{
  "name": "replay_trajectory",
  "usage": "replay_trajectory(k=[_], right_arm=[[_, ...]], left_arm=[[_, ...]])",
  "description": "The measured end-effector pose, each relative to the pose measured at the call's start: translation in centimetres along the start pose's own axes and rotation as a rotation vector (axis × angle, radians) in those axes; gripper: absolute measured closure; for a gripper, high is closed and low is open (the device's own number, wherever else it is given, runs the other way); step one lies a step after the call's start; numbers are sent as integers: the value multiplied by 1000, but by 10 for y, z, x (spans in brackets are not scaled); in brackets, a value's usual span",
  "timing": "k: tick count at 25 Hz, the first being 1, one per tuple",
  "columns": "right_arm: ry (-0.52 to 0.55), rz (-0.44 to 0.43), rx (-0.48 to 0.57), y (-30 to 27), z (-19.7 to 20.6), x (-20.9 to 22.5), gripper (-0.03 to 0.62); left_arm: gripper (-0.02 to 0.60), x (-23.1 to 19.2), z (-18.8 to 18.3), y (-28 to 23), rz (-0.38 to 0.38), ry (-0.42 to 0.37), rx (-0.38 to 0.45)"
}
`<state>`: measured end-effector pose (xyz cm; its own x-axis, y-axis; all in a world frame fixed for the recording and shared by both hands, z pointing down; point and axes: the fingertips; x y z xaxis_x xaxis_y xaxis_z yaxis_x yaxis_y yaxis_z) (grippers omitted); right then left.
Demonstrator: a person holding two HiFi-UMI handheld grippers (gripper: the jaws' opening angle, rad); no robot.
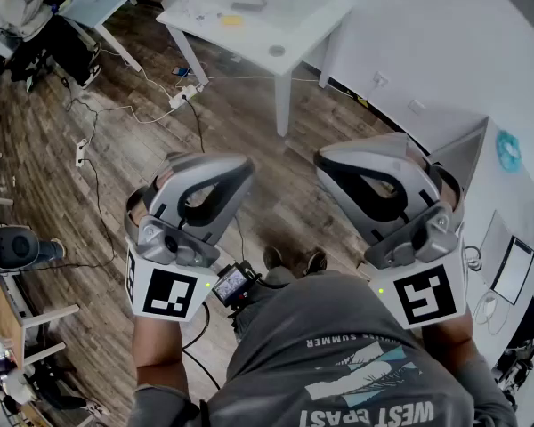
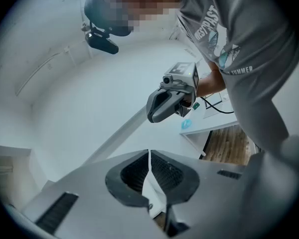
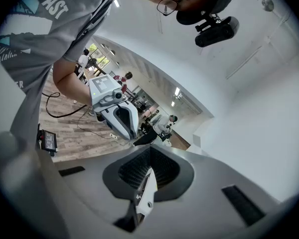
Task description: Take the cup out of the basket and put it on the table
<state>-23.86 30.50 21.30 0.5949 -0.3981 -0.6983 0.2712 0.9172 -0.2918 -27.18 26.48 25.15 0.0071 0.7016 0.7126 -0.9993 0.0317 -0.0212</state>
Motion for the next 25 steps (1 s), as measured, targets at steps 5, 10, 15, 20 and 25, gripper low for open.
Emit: replay_trajectory(k=[5, 10, 15, 20, 25], right_arm=[[-14, -1, -6, -9, 6, 3, 584], [-39, 20, -23, -25, 7, 11, 583], [-84, 47, -17, -43, 9, 14, 583], [-94, 84, -65, -52, 20, 21, 583], [-122, 94, -78, -49, 33, 34, 583]], left_arm=[[557, -4, 11, -1, 4, 4, -4], [555, -18, 27, -1, 14, 9, 3], [555, -33, 45, 6, 22, 23, 24], [555, -42, 59, 9, 34, 45, 52], [555, -45, 67, 1, 40, 66, 31]])
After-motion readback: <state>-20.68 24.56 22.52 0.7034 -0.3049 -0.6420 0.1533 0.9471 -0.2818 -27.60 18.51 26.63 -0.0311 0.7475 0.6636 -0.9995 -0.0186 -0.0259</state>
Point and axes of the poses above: the fingertips, and each gripper's own axes: y backward along the fingers, x to its right, z out of its underside, and after that the axes turned 8 degrees about -z, right-handed
